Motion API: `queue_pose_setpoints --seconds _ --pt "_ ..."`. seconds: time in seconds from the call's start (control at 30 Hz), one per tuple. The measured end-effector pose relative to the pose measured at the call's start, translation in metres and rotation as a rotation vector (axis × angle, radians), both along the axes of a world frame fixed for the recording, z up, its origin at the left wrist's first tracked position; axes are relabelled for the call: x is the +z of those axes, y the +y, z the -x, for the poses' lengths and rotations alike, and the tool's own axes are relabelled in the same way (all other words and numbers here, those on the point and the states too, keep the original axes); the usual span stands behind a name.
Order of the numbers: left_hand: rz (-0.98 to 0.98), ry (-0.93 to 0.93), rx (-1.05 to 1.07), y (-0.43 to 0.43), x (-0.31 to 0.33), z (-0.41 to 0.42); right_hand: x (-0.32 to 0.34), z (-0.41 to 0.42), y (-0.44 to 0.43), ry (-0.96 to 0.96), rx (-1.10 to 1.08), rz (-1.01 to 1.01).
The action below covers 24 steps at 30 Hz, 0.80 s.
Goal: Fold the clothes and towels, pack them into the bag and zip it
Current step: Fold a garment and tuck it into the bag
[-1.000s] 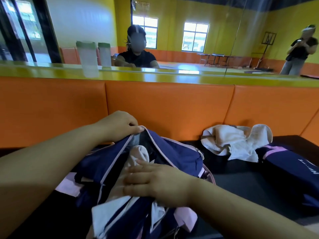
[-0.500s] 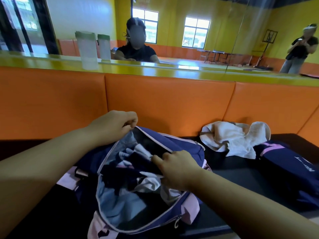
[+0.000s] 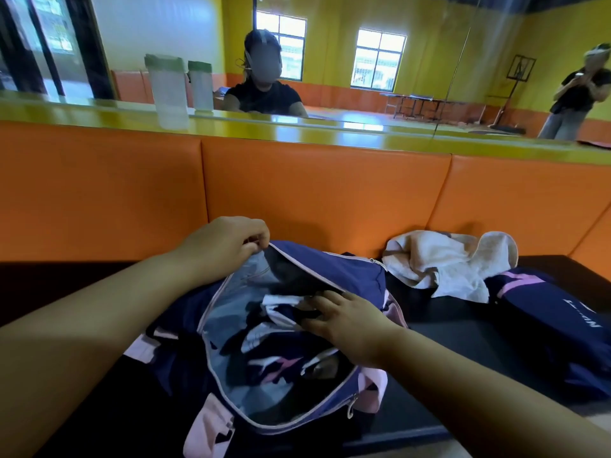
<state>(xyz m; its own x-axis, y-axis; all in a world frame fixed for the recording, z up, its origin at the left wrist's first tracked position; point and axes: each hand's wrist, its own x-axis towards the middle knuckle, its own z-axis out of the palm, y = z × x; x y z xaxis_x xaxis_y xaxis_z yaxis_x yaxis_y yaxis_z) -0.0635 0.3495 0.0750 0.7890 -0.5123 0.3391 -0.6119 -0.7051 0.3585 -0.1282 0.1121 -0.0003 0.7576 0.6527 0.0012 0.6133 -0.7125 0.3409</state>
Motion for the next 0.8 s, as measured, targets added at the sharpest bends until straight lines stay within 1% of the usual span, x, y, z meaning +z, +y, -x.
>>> queue_pose_setpoints --seconds 0.1,0.23,0.3,0.33,0.43,0.5,0.7,0.8 --pt "0.009 0.023 0.004 -0.004 -0.008 0.003 0.008 0.010 0.001 0.071 -0.070 0.012" --pt "0.016 0.034 0.012 -0.005 -0.014 0.006 0.020 0.028 0.005 0.165 -0.003 -0.210" --pt "0.014 0.028 0.006 -0.004 -0.016 0.007 0.014 0.030 0.008 0.133 0.063 -0.290" --pt "0.013 0.023 0.003 -0.004 -0.017 0.008 0.009 0.029 0.009 0.098 0.088 -0.283" --pt "0.010 0.016 0.000 -0.005 -0.018 0.009 -0.002 0.025 0.018 0.030 0.046 -0.132" --pt "0.007 0.009 0.002 -0.005 -0.019 0.010 -0.010 0.022 0.023 0.095 -0.036 -0.101" --pt "-0.025 -0.011 0.010 0.000 -0.026 0.011 -0.009 0.002 0.027 0.145 -0.344 -0.138" --pt "-0.018 -0.013 0.015 0.001 -0.028 0.010 -0.005 0.002 0.032 0.246 -0.417 -0.018"
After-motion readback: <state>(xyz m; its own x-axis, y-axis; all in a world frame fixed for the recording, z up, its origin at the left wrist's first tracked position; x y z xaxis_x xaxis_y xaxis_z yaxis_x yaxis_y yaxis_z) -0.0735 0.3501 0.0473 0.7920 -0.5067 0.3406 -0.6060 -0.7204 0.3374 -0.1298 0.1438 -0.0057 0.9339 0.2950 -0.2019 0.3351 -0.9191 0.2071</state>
